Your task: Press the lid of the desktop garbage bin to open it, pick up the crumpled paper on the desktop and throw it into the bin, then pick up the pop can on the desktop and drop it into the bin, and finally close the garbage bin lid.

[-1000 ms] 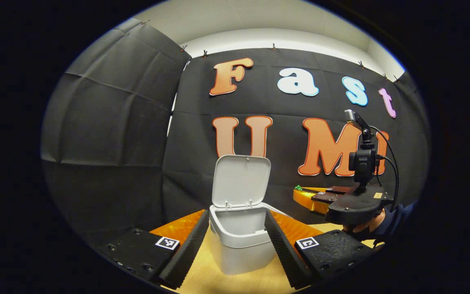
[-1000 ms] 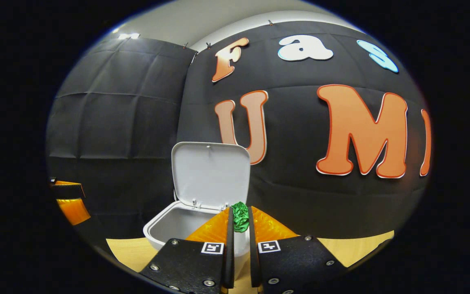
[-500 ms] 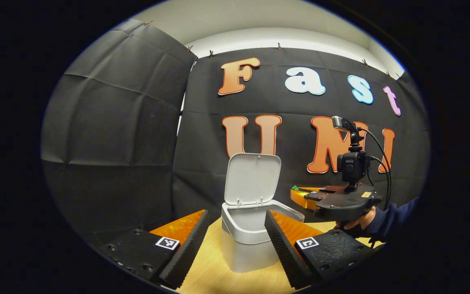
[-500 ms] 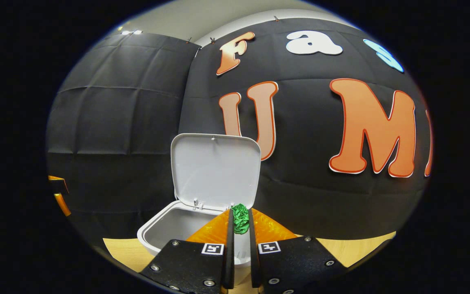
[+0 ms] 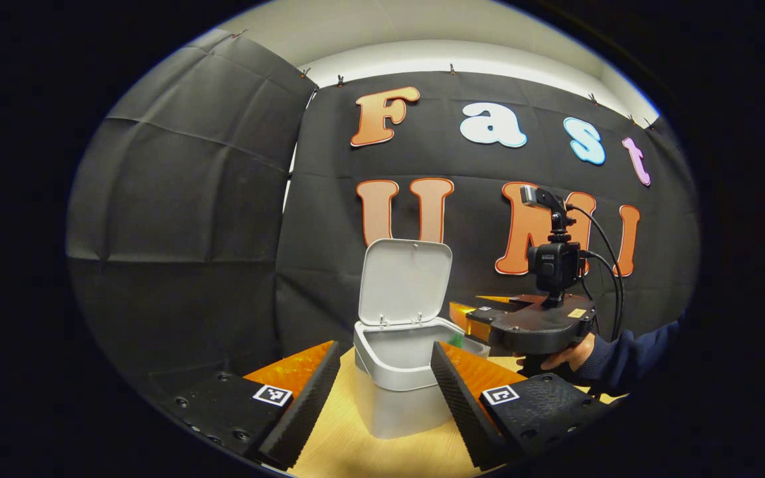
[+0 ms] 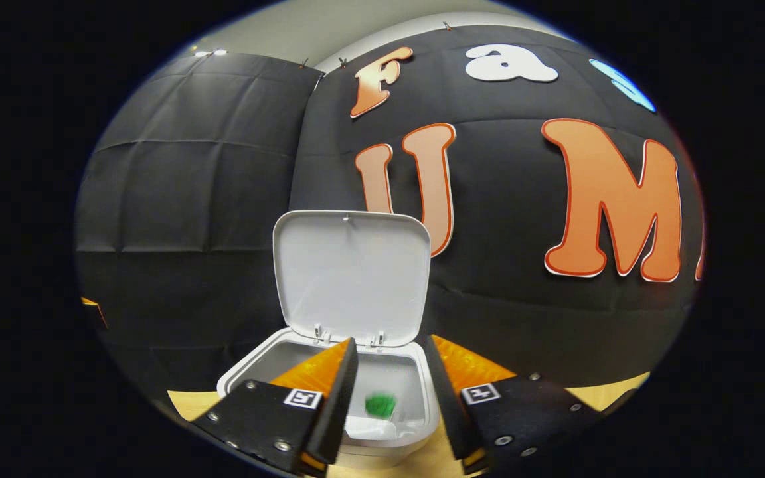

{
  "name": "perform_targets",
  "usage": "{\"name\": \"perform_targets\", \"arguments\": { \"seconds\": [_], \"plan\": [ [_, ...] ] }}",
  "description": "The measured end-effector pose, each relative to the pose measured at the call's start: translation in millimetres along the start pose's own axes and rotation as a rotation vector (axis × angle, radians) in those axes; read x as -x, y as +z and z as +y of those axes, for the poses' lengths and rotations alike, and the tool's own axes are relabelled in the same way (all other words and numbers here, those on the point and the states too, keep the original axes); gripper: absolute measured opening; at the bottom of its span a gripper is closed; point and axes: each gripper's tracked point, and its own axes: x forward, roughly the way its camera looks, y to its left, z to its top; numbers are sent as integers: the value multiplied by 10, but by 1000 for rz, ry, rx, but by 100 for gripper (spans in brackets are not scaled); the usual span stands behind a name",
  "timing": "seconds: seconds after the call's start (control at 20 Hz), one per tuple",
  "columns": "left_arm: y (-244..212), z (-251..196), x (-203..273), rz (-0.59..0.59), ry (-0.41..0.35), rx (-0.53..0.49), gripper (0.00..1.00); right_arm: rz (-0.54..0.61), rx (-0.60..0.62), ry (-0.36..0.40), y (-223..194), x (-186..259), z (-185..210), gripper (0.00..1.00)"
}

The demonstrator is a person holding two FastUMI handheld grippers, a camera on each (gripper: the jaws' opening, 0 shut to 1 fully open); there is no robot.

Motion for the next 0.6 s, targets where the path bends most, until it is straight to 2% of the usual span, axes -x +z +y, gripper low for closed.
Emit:
{"name": "perform_targets", "arguments": {
  "seconds": [0.05, 0.1, 0.15, 0.2, 0.3, 0.45, 0.6],
  "plan": [
    [-11, -14, -25, 0, -6, 0, 88, -3, -1, -1, 20, 36, -20, 68],
    [-21, -40, -52, -2, -14, 1, 92, -7, -1, -7, 27, 69, -53, 75],
    [-37, -85, -86, 1, -23, 2, 92, -13, 1, -16, 53, 103, -109, 78],
    [-29, -135, -103, 1, -26, 2, 88, -18, 9, -34, 58, 150, -181, 83],
    [-42, -293, -117, 2, -47, 9, 89, -23, 18, -64, 56, 268, -318, 89],
    [-58, -499, -201, 2, -88, 23, 93, -18, 7, -106, 22, 467, -548, 94],
    [-102, -791, -282, 6, -143, 30, 94, -25, -4, -167, 20, 721, -874, 94]
  ]
}}
